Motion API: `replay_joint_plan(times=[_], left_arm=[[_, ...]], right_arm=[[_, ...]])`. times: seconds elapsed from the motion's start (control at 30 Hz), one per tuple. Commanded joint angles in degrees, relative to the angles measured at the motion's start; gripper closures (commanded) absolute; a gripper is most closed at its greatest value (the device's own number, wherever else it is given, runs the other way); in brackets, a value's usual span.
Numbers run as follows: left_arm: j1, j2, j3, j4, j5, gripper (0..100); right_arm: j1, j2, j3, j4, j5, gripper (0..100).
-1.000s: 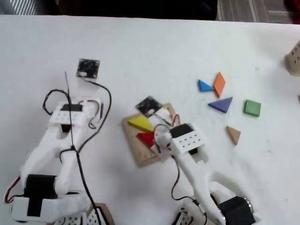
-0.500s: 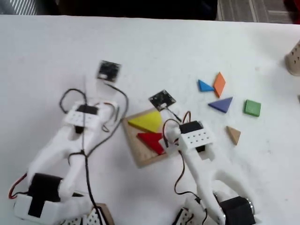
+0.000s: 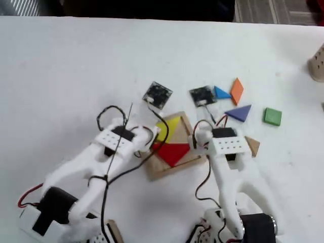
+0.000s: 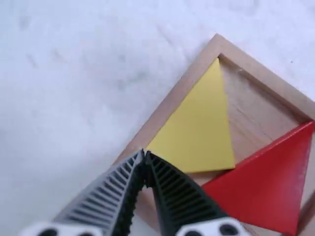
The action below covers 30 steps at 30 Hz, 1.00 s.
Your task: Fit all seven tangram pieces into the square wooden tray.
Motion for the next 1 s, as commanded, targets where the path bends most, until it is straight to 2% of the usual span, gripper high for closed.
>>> replay_joint_plan(times=[0.0,0.1,0.3,0.43,0.6,0.8,0.87,0.97], left_arm=[[-1.71,-3.12,1.41,-3.43,0.09,98],[-0.84,-9.45,6.15,-4.92,1.58,98],[4.26,-20.97,22.33,-17.58,10.02,98],[6.90,-22.11,22.15,-12.84,9.67,98],[8.66,-20.26,18.64,-8.09,10.29,98],[14.81,-19.82,18.73,-7.82,23.65,98],[14.73,-19.82,18.81,-7.82,26.81,97],[11.21,-19.82,18.81,-7.82,28.66,90]], right_arm=[[0.84,-1.36,-2.29,-0.40,-1.49,98.1],[-0.48,-1.27,-2.37,-0.75,-1.85,98.1],[-4.09,-0.04,-2.20,-6.81,-1.93,98.1],[-6.37,3.38,-2.73,-10.86,-1.41,98.1],[-8.57,7.52,-6.59,-9.01,-1.32,98.1],[-7.34,14.20,-11.25,-7.34,-1.32,98.1],[-7.25,16.22,-13.54,-4.97,-1.32,98.1],[-7.16,18.33,-15.47,-3.03,-1.32,98.1]])
